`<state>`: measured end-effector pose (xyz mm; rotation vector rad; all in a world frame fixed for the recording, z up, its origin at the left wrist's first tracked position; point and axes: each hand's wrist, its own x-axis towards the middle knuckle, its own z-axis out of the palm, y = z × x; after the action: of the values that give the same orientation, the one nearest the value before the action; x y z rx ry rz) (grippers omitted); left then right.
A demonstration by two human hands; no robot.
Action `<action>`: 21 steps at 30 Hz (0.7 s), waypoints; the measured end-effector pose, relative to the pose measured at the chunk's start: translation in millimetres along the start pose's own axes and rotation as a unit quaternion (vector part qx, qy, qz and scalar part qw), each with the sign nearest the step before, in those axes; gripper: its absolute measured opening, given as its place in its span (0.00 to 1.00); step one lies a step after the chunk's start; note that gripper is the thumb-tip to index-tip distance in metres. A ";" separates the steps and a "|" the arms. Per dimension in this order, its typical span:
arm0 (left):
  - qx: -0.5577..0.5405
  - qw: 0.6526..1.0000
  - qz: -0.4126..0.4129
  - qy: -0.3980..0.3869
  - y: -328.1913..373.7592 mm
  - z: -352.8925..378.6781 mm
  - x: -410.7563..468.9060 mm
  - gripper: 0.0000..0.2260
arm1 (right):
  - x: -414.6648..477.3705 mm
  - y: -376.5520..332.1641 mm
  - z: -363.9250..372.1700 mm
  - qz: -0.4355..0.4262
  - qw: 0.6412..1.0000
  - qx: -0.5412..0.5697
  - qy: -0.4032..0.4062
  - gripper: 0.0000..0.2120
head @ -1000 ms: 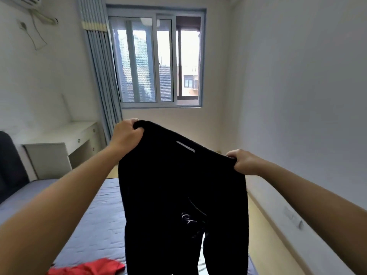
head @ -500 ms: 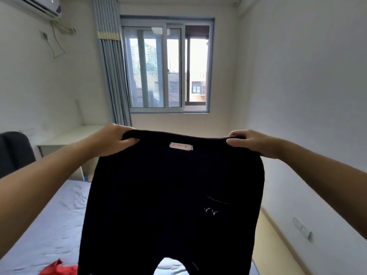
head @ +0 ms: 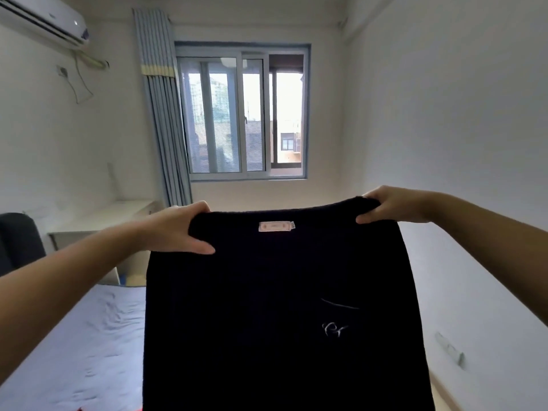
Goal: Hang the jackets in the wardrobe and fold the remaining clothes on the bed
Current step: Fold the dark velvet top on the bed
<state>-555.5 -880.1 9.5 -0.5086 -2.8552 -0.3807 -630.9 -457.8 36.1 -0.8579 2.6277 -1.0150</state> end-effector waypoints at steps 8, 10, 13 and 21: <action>0.153 0.982 0.109 0.014 -4.0 -2.0 4.8 0.14 | -9.0 16.1 -2.9 -0.003 0.998 0.047 0.039 0.04; 0.061 0.989 0.090 0.099 -2.9 -4.2 4.7 0.11 | -9.3 16.1 -3.6 -0.017 0.992 0.084 0.088 0.04; -0.154 0.974 -0.013 0.167 -2.8 -3.5 7.9 0.04 | -5.7 13.0 -3.9 -0.050 0.985 0.103 0.128 0.05; -0.077 0.981 0.022 0.178 -0.6 -9.4 2.9 0.09 | 0.3 5.7 0.4 -0.071 0.972 0.142 0.173 0.09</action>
<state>-556.8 -882.5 18.9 -0.4755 -2.4785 -0.6200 -633.5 -454.8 32.0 -0.8775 2.6173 -1.6660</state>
